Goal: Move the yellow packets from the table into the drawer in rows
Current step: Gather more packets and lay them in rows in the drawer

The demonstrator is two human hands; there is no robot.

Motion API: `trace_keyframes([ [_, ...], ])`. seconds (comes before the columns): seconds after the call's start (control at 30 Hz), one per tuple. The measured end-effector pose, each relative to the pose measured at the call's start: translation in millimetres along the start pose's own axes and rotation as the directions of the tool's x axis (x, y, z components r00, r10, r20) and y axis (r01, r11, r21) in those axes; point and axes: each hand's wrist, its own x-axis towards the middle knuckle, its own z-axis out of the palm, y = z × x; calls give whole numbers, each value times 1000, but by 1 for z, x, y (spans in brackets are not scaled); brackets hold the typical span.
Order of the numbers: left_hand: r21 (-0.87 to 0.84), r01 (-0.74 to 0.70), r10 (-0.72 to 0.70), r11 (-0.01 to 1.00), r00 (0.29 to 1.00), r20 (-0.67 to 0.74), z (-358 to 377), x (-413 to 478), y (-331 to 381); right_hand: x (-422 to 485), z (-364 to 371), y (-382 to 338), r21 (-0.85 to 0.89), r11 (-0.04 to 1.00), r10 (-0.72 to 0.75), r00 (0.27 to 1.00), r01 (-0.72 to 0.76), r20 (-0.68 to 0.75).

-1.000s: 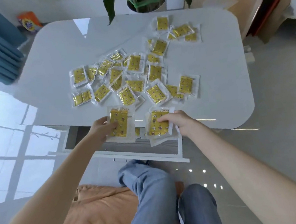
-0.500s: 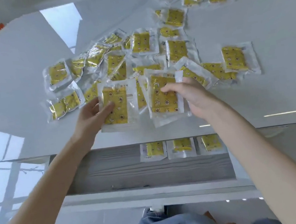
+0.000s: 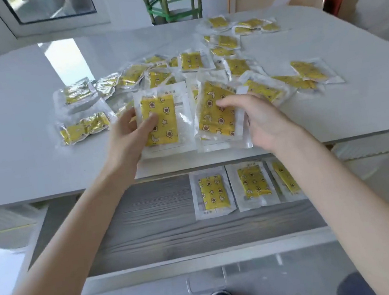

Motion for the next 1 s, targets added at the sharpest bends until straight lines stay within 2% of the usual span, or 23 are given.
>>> trace_keyframes([
  [0.2, 14, -89, 87, 996, 991, 103, -25, -56, -11, -47, 0, 31, -38, 999, 6, 992, -2, 125],
  [0.33, 27, -54, 49, 998, 986, 162, -40, -84, -23, -71, 0, 45, -61, 998, 24, 983, -13, 183],
  [0.6, 160, 138, -173, 977, 959, 226, -54, -110, -47, -100, 0, 81, -143, 984, 117, 989, -103, 90],
  [0.73, 207, 170, -216, 964, 950, 225, -57, -118, -50, -108, 0, 86, -197, 966, 193, 975, -169, 112],
  [0.9, 191, 228, -265, 955, 943, 203, -60, -135, -59, -108, -6, 104, -298, 903, 329, 944, -309, 19],
  [1.0, 197, 262, -301, 945, 932, 203, -59, -138, -66, -109, -4, 103, -324, 892, 331, 944, -314, -4],
])
